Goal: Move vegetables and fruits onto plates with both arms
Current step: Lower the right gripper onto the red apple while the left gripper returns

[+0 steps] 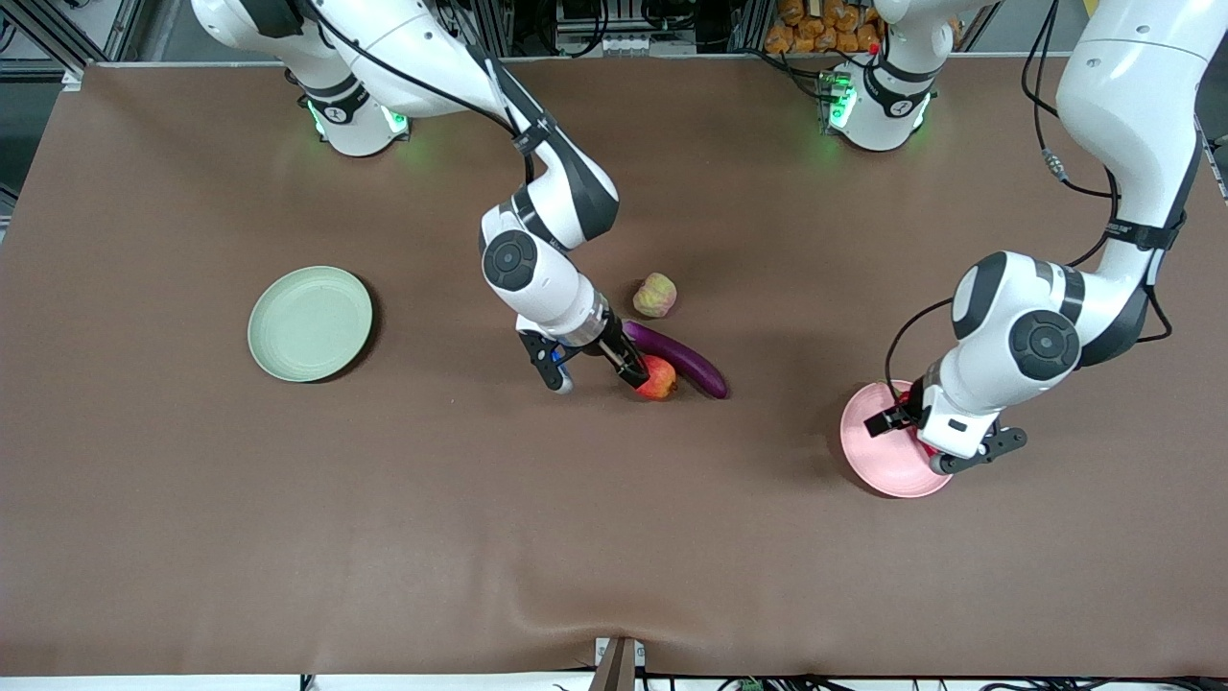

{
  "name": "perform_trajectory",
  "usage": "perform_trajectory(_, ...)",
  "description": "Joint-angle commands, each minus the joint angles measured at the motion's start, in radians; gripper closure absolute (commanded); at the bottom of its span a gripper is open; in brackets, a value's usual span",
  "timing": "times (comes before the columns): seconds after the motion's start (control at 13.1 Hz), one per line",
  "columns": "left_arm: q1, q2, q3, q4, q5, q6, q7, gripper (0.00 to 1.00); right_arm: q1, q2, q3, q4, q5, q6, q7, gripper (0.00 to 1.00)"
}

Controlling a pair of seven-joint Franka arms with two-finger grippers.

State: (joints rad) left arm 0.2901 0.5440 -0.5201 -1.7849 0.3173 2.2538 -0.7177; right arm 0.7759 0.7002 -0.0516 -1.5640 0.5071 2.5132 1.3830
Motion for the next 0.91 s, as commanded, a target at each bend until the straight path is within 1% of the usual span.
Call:
perform_trajectory(0.0, 0.004, -0.019, -0.056, -0.013, 0.012, -0.029, -0.087, 0.0, 0.014, 0.059, -0.011, 0.027, 0.021, 0.093, 0.011, 0.0)
perform_trajectory(0.15, -0.011, -0.018, -0.086, -0.014, 0.012, -0.034, -0.167, 0.0, 0.017, 0.076, -0.01, 0.028, 0.022, 0.108, 0.014, 0.0)
perform_trajectory(0.3, -0.054, -0.018, -0.087, -0.019, 0.012, -0.036, -0.253, 0.0, 0.039, 0.11, -0.011, 0.044, 0.019, 0.133, 0.045, 0.0)
perform_trajectory(0.46, -0.103, -0.01, -0.087, -0.021, 0.012, -0.034, -0.354, 0.0, 0.049, 0.142, -0.011, 0.056, 0.019, 0.214, 0.088, 0.0)
perform_trajectory(0.61, -0.141, -0.004, -0.087, -0.019, 0.022, -0.034, -0.429, 0.0, 0.051, 0.15, -0.011, 0.07, 0.019, 0.219, 0.116, 0.0)
perform_trajectory(0.69, -0.152, 0.004, -0.087, -0.019, 0.022, -0.034, -0.452, 0.0, 0.054, 0.151, -0.011, 0.07, 0.019, 0.217, 0.116, 0.09)
perform_trajectory(0.84, -0.173, 0.011, -0.086, -0.019, 0.022, -0.034, -0.491, 0.0, 0.054, 0.151, -0.011, 0.07, 0.013, 0.217, 0.11, 0.42)
